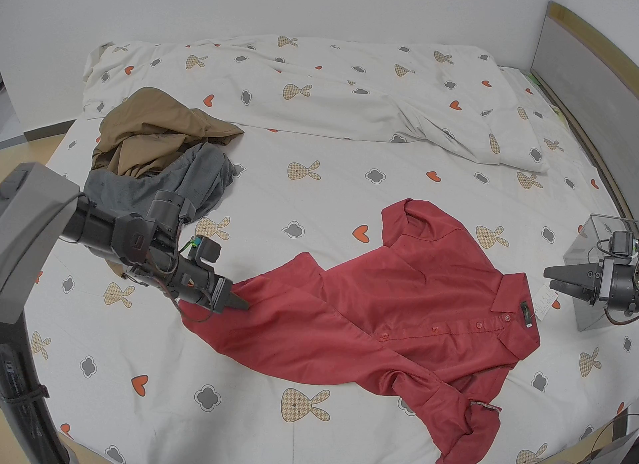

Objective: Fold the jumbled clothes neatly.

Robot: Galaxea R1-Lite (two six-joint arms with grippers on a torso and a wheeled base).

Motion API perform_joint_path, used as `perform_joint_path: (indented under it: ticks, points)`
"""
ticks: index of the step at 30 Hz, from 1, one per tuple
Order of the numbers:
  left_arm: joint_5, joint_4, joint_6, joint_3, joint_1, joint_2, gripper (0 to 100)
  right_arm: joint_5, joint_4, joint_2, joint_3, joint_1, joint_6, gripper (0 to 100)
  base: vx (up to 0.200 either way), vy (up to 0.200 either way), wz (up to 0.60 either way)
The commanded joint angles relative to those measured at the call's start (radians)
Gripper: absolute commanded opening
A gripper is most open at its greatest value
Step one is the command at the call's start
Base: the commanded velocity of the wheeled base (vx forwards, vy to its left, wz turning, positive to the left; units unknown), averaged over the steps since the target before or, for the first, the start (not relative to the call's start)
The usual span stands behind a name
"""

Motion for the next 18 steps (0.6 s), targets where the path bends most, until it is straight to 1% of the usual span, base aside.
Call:
perform_joint_path:
  ticks: [1, 2, 3, 4, 5, 7, 8, 12, 13, 14, 18]
  points:
    - [-0.022, -0.031, -0.001, 0.198, 0.001, -0.203, 0, 0.000, 0.000, -0.001, 0.002, 0.002, 0.000, 100, 0.000, 0.000, 0.00]
    - [-0.025, -0.046, 0.000, 0.229, 0.001, -0.224, 0, 0.000, 0.000, 0.000, 0.000, 0.002, 0.000, 100, 0.000, 0.000, 0.00]
    - [-0.025, -0.046, 0.000, 0.229, 0.001, -0.224, 0, 0.000, 0.000, 0.000, 0.000, 0.002, 0.000, 100, 0.000, 0.000, 0.00]
    - [-0.025, -0.075, -0.001, 0.282, 0.001, -0.256, 0, 0.000, 0.000, 0.000, 0.000, 0.002, 0.000, 100, 0.000, 0.000, 0.00]
    - [-0.025, -0.083, -0.001, 0.296, 0.001, -0.264, 0, 0.000, 0.000, -0.001, 0.000, 0.004, 0.000, 100, 0.000, 0.000, 0.00]
    - [-0.025, -0.083, -0.001, 0.296, 0.001, -0.264, 0, 0.000, 0.000, -0.001, 0.000, 0.004, 0.000, 100, 0.000, 0.000, 0.00]
    - [-0.025, -0.112, 0.000, 0.357, 0.001, -0.275, 0, 0.000, 0.000, -0.001, 0.000, 0.004, 0.000, 100, 0.000, 0.000, 0.00]
    - [-0.023, -0.121, 0.000, 0.411, -0.002, -0.273, 0, 0.000, 0.000, -0.004, 0.002, 0.002, 0.000, 100, 0.000, 0.000, 0.00]
    - [-0.023, -0.121, 0.000, 0.411, -0.002, -0.273, 100, 0.000, 0.000, -0.004, 0.002, 0.002, 0.000, 100, 0.000, 0.000, 0.00]
    - [-0.023, -0.121, 0.000, 0.440, -0.004, -0.275, 100, 0.000, 0.000, -0.004, 0.002, 0.001, 0.000, 100, 0.000, 0.000, 0.00]
    - [-0.025, -0.123, 0.000, 0.485, -0.004, -0.278, 100, 0.000, 0.000, -0.003, 0.006, 0.001, 0.000, 100, 0.000, 0.000, 0.00]
